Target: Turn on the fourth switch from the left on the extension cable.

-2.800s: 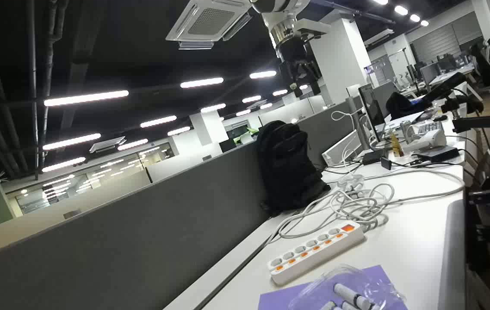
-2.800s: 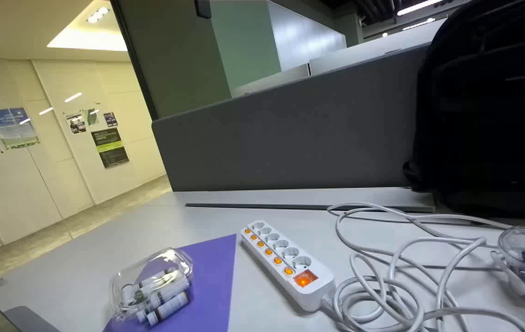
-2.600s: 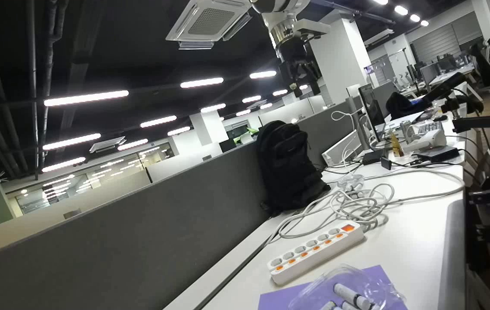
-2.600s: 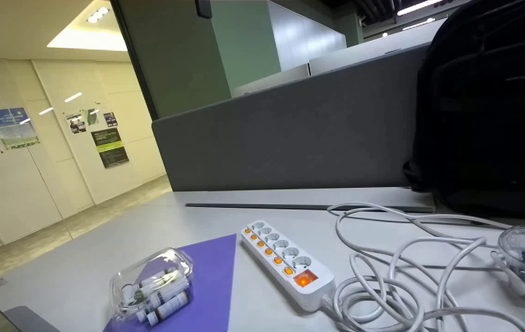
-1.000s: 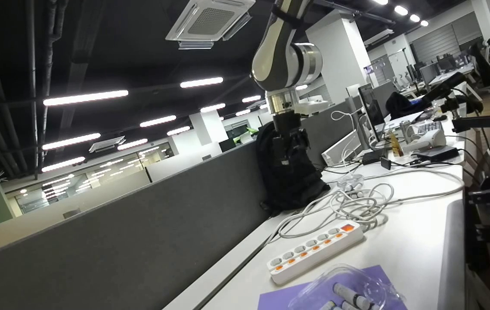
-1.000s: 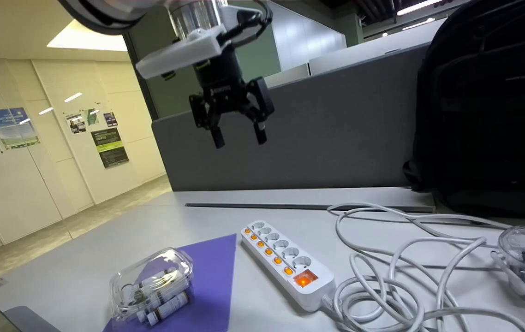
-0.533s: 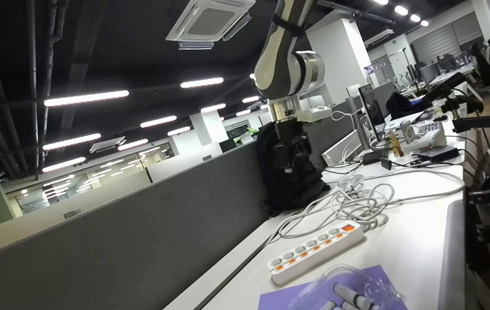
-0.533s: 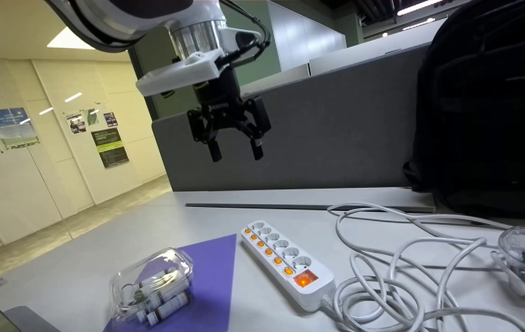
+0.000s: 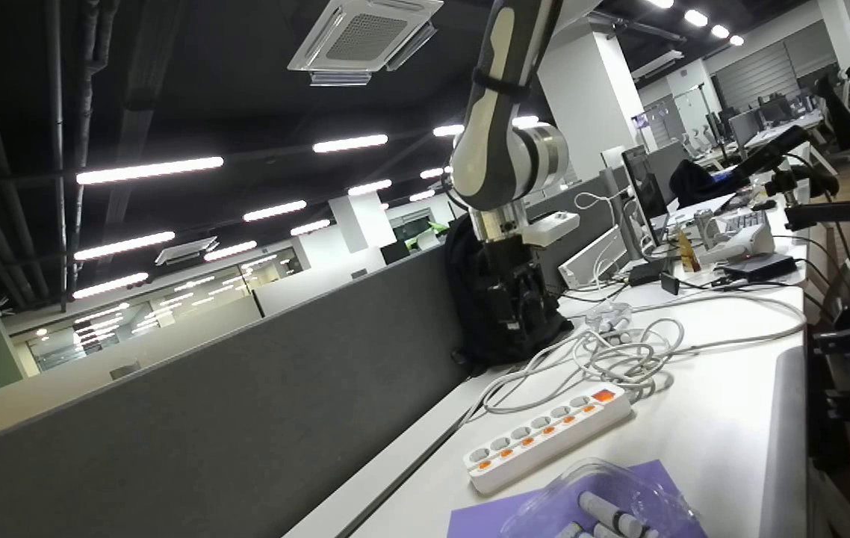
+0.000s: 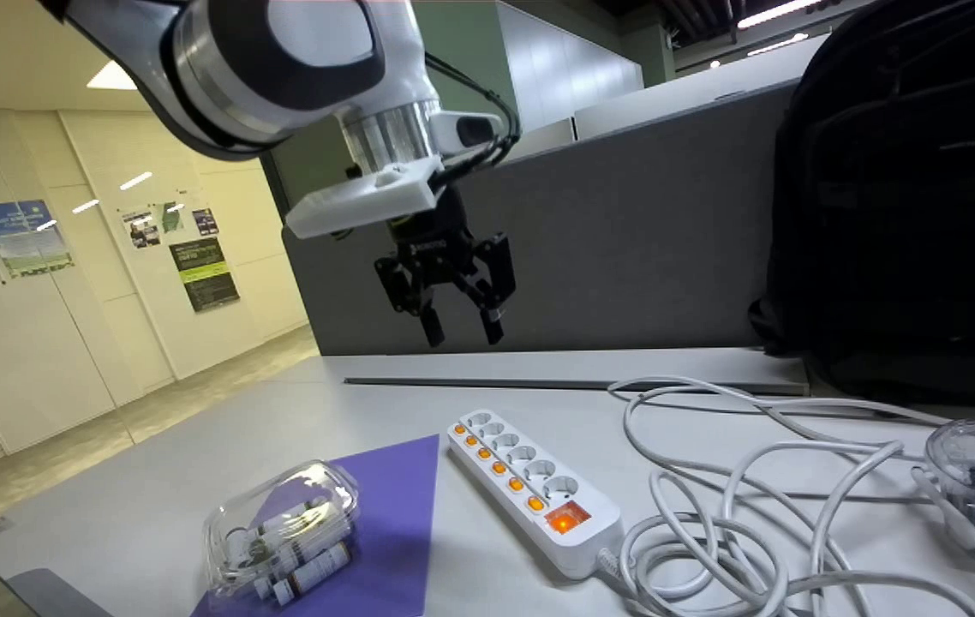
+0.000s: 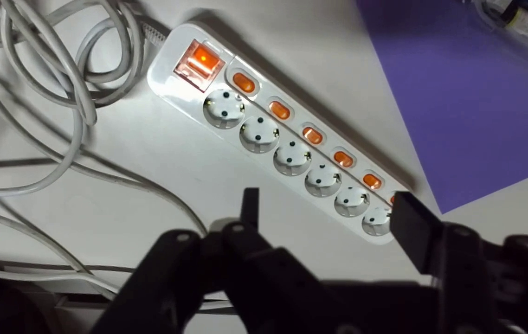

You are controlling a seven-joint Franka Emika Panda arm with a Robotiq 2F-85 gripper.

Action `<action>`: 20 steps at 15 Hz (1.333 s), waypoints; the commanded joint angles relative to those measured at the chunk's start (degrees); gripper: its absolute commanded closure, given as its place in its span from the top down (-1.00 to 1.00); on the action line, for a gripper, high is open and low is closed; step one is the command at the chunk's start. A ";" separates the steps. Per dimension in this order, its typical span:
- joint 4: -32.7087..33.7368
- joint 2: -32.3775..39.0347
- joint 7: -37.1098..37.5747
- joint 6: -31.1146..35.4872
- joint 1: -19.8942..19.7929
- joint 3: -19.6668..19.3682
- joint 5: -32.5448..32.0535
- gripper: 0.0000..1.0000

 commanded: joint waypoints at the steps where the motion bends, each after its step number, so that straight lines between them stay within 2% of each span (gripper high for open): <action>1: -0.60 4.54 1.20 8.23 -0.15 1.31 -0.93 -0.11; 4: -0.66 8.20 2.11 13.80 0.02 2.28 -1.98 -0.54; 7: -0.16 11.16 2.88 16.60 -0.08 2.76 -2.75 -0.94; 9: 0.20 12.66 2.64 16.37 -0.58 3.32 -2.02 -1.00; 20: 0.92 16.24 2.51 15.60 -1.46 4.04 -2.28 -1.00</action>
